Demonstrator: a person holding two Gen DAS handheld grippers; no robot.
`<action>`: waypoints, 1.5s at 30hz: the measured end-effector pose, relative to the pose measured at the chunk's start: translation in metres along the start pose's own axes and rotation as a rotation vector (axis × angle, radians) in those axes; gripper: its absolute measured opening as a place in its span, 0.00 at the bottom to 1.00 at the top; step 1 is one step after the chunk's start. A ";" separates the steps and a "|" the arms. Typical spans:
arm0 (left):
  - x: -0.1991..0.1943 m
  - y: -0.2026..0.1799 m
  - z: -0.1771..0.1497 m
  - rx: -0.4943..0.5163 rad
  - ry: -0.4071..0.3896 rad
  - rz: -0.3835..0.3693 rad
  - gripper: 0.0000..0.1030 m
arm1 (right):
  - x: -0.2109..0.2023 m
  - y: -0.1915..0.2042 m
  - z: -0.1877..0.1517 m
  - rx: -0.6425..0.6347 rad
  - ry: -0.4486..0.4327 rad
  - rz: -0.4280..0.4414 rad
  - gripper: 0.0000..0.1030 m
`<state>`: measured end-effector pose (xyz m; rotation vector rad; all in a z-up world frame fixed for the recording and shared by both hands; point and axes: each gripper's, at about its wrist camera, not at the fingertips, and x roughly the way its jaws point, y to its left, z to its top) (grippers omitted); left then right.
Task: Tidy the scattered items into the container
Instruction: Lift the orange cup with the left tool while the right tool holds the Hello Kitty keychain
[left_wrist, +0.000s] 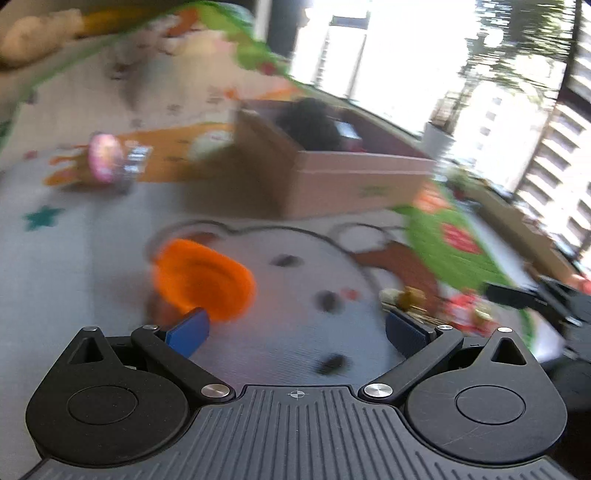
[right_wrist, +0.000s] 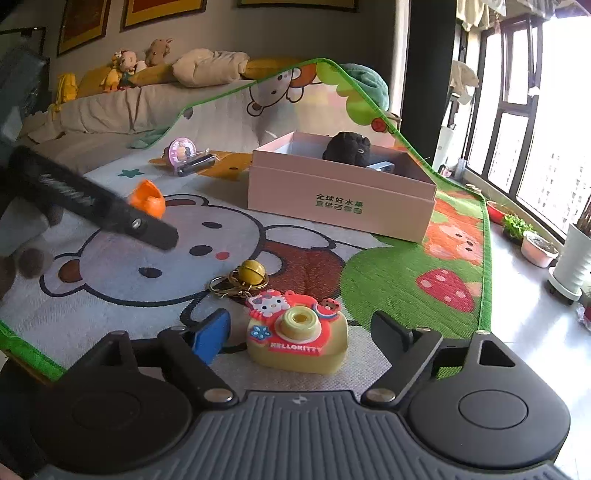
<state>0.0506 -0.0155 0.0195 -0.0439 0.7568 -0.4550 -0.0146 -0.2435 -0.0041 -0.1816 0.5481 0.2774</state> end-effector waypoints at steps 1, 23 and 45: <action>-0.002 -0.004 -0.002 0.019 0.000 -0.021 1.00 | 0.000 0.000 0.000 0.002 -0.001 -0.002 0.84; 0.008 0.022 0.007 0.053 -0.007 0.415 1.00 | 0.000 -0.001 -0.003 0.018 -0.013 -0.017 0.89; 0.003 0.037 0.017 -0.019 -0.020 0.320 1.00 | 0.002 -0.001 -0.003 0.020 -0.012 -0.035 0.96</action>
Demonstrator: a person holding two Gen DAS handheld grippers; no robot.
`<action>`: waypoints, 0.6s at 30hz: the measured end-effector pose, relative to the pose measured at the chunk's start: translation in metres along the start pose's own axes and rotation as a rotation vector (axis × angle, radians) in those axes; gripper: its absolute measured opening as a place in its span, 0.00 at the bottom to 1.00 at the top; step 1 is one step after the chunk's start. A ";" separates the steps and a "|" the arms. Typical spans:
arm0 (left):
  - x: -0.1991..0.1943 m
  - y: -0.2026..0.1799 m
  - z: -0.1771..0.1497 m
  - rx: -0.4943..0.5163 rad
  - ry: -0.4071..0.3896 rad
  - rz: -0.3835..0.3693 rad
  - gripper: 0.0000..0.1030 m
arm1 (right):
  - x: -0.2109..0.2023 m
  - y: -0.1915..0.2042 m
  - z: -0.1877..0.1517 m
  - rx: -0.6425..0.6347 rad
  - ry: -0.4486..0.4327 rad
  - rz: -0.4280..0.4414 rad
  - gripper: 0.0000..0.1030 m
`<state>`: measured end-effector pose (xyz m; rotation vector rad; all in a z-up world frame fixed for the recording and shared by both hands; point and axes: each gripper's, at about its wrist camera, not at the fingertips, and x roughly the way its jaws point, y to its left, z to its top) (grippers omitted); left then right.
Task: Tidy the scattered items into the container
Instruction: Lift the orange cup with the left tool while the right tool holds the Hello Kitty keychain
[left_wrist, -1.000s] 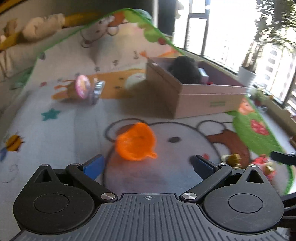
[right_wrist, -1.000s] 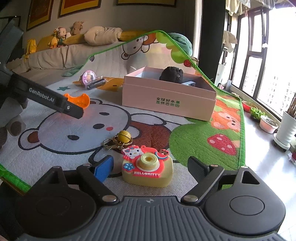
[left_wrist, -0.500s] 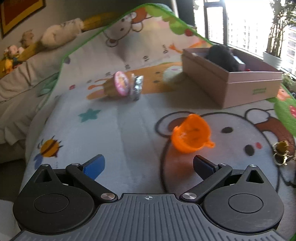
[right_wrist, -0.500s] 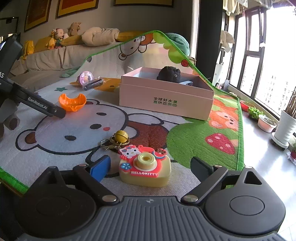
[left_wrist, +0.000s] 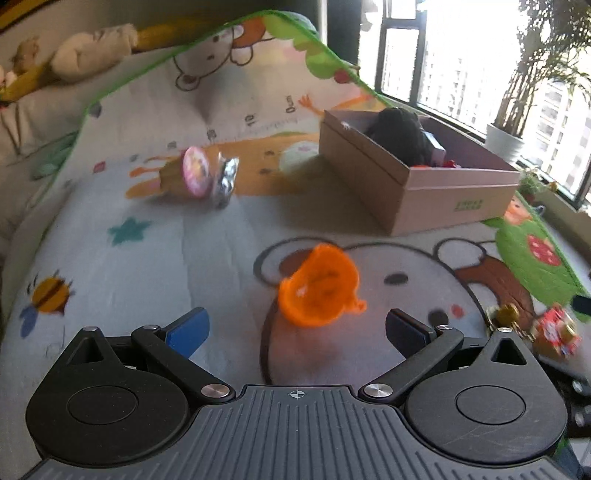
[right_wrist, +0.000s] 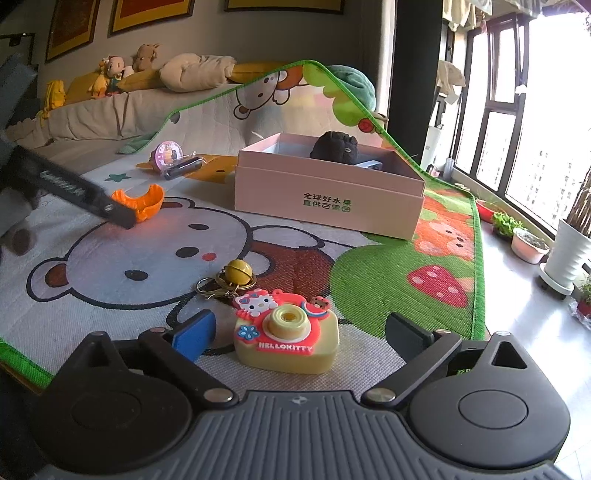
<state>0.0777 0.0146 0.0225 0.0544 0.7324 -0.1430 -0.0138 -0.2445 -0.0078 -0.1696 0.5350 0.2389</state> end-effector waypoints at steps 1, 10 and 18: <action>0.004 -0.003 0.002 0.005 0.001 0.019 1.00 | 0.000 0.000 0.000 -0.001 0.000 0.000 0.96; 0.006 0.011 -0.003 0.018 0.037 0.116 1.00 | 0.001 -0.001 0.000 0.006 -0.001 0.000 0.97; 0.001 0.022 -0.009 0.001 0.040 0.089 1.00 | 0.001 -0.002 0.000 0.008 -0.001 -0.001 0.97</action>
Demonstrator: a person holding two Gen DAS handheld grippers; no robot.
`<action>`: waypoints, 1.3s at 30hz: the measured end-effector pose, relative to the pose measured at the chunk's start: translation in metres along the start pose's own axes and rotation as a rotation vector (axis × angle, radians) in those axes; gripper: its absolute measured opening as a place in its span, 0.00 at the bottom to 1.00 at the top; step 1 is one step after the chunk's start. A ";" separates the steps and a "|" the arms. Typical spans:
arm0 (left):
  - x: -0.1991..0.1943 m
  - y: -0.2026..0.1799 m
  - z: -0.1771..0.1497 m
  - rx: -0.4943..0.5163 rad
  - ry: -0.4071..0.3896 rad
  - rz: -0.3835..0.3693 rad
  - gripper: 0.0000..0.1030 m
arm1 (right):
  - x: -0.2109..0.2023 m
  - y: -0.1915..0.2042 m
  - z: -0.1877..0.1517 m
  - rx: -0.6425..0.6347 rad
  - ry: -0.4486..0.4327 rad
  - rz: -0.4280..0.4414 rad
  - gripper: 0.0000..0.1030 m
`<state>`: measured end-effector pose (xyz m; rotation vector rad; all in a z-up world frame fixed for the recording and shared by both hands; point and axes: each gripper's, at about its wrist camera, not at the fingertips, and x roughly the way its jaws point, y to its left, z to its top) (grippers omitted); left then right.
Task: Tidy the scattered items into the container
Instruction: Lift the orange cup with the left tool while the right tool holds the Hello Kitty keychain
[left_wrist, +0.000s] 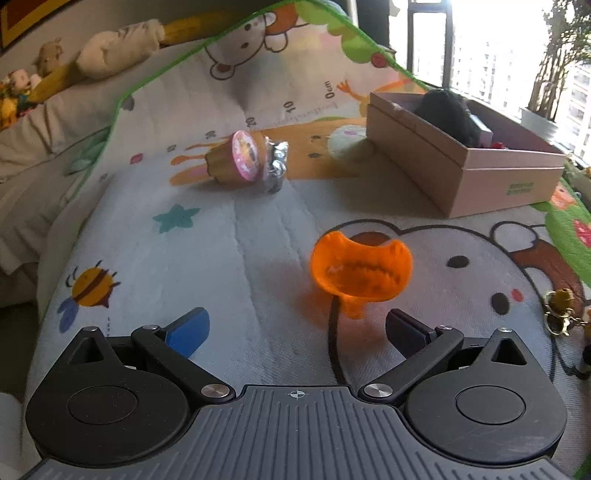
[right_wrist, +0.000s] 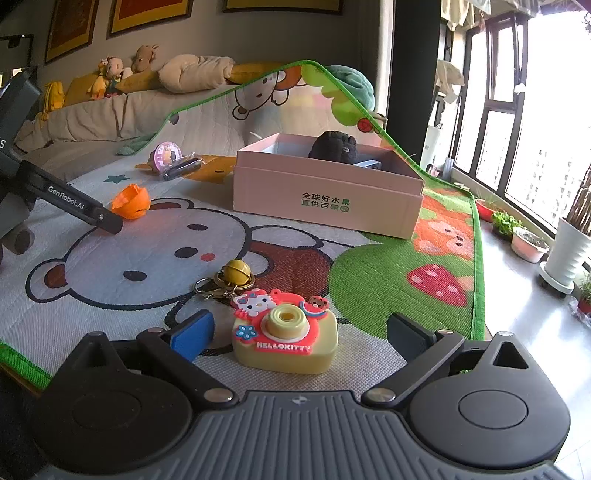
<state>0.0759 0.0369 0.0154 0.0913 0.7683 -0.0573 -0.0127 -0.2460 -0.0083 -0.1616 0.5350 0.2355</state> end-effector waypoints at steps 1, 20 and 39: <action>-0.002 -0.001 0.000 0.003 -0.010 -0.028 1.00 | 0.000 0.000 0.000 0.001 0.000 0.000 0.97; 0.025 -0.016 0.019 0.096 -0.086 -0.205 1.00 | -0.004 0.003 0.001 -0.024 -0.010 -0.003 0.98; -0.024 -0.030 0.010 0.097 -0.203 -0.272 0.60 | -0.003 0.003 0.021 0.054 0.073 0.085 0.78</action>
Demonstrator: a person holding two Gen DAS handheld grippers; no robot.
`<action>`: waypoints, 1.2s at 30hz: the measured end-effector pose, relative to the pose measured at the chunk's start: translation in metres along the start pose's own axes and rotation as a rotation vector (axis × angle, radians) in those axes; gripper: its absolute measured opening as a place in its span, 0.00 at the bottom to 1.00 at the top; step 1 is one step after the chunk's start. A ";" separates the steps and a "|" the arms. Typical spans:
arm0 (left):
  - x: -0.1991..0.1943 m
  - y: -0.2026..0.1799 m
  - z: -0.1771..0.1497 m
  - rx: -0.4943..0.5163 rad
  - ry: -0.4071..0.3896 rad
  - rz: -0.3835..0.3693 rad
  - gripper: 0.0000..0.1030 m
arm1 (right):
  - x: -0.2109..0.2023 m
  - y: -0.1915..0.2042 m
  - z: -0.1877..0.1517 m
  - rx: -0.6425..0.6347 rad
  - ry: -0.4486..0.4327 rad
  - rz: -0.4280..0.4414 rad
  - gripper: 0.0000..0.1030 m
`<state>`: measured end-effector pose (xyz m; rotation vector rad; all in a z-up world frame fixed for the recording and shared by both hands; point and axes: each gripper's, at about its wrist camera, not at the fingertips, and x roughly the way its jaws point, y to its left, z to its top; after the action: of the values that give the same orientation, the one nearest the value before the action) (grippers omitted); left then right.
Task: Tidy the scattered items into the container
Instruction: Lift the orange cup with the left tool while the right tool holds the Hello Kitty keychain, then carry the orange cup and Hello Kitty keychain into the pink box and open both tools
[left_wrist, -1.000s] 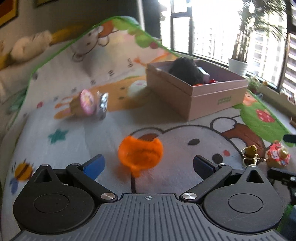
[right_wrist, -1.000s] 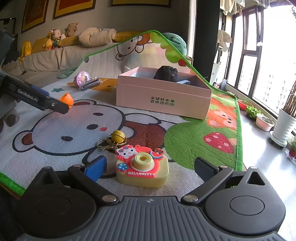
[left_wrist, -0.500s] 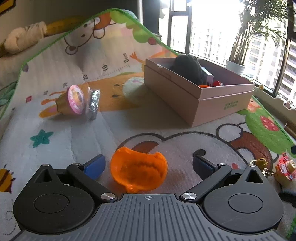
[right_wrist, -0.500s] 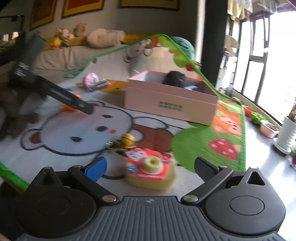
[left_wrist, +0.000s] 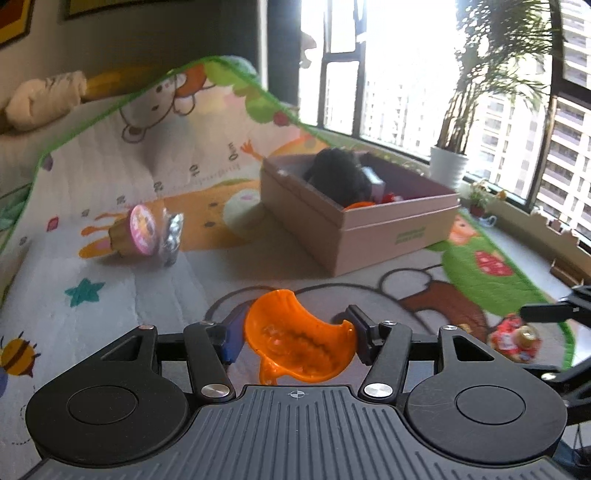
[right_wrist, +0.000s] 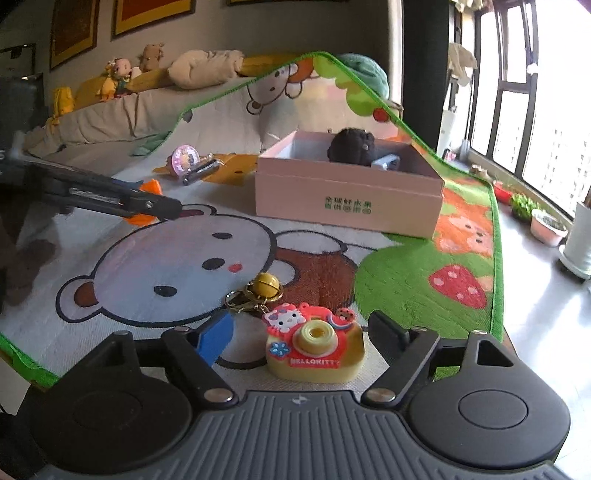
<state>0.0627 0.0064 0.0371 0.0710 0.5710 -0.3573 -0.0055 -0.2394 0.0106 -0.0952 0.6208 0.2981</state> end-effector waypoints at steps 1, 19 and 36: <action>-0.003 -0.004 0.001 0.008 -0.010 -0.006 0.60 | 0.001 -0.001 0.000 0.011 0.010 0.006 0.71; 0.028 -0.058 0.106 0.211 -0.216 -0.057 0.60 | -0.041 -0.069 0.123 0.061 -0.254 -0.019 0.58; 0.080 0.021 0.054 -0.062 0.059 0.137 1.00 | 0.059 -0.100 0.170 0.221 -0.162 -0.044 0.82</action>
<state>0.1603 -0.0073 0.0386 0.0606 0.6316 -0.2042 0.1649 -0.2899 0.1139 0.1259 0.4867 0.1907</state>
